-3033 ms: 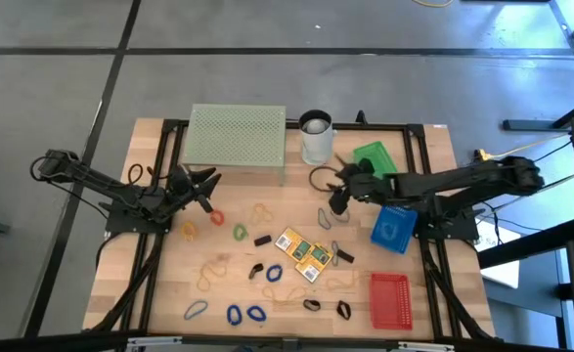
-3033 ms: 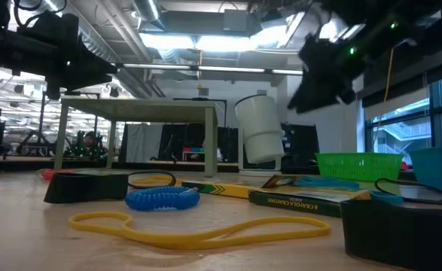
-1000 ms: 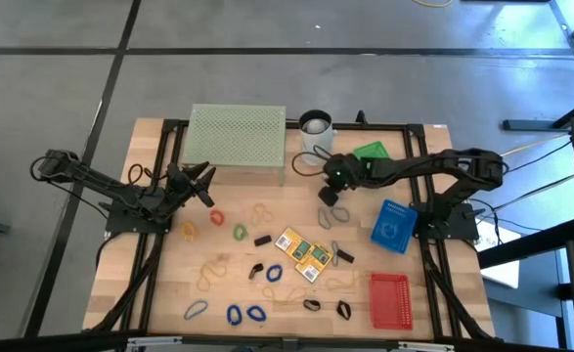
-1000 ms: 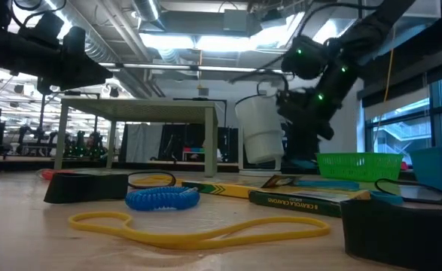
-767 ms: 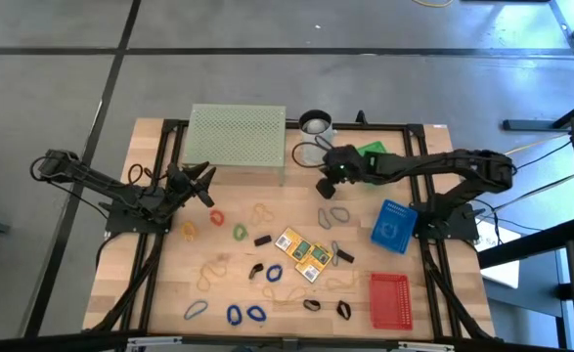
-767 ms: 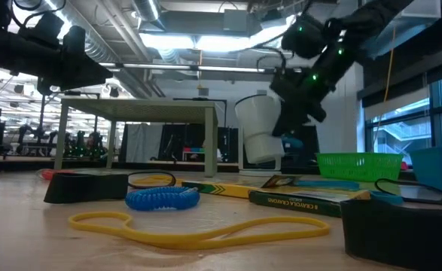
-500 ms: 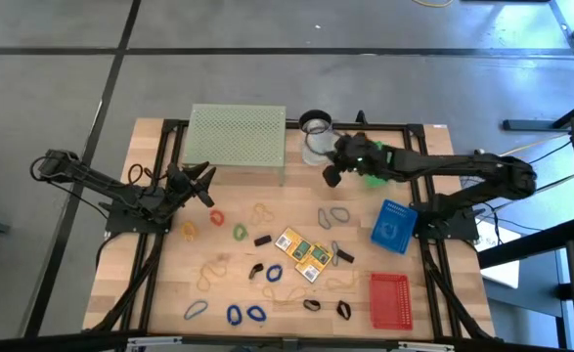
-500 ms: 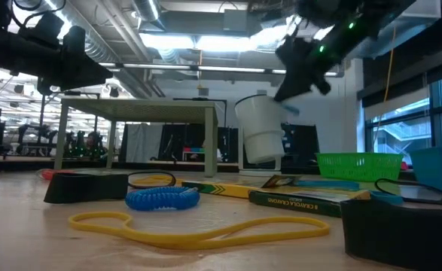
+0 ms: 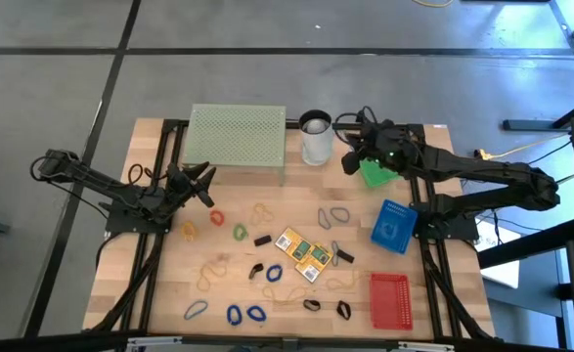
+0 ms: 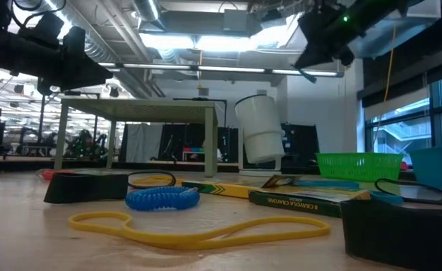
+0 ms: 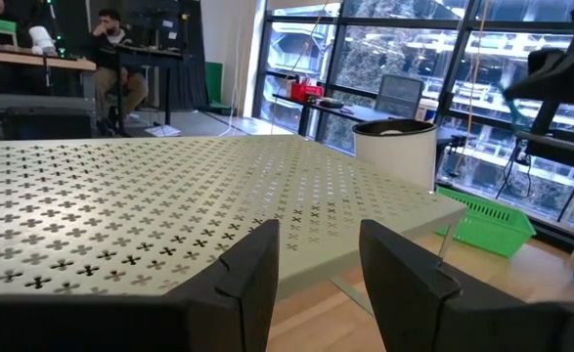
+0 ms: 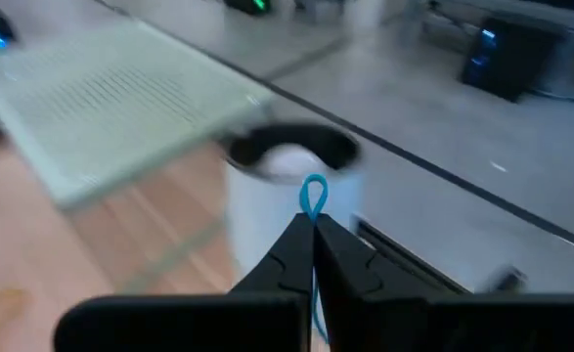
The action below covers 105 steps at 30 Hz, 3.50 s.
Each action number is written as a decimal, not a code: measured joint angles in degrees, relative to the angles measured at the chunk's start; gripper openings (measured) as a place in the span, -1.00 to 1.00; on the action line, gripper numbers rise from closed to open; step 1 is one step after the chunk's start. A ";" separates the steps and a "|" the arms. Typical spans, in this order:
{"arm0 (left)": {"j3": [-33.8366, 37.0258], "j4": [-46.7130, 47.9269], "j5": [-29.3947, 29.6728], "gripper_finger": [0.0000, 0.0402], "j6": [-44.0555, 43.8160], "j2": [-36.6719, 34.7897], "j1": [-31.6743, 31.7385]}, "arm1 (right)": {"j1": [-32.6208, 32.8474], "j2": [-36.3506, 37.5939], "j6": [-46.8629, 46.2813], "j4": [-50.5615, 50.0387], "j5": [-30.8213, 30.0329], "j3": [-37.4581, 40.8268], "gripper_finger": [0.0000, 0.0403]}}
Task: Pick & Place Office Desk Supplies
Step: Put the blue rubber band into the green bin
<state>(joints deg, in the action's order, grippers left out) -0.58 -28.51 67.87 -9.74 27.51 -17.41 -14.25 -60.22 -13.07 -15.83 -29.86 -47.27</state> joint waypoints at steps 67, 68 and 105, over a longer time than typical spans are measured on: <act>0.00 0.00 0.01 -0.31 0.00 0.00 0.00 | -5.16 -1.80 -34.05 -9.88 -6.96 15.74 0.24; 0.00 0.01 0.01 -0.31 0.00 0.01 0.00 | -4.75 -1.80 -33.86 -9.62 -4.91 14.95 0.23; 0.00 0.22 0.03 -0.31 0.00 0.00 -0.01 | 21.25 -34.34 -15.14 22.43 11.32 13.92 -0.05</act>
<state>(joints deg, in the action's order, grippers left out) -0.58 -28.29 67.90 -9.74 27.51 -17.42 7.01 -94.56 -28.21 6.59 -18.54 -33.34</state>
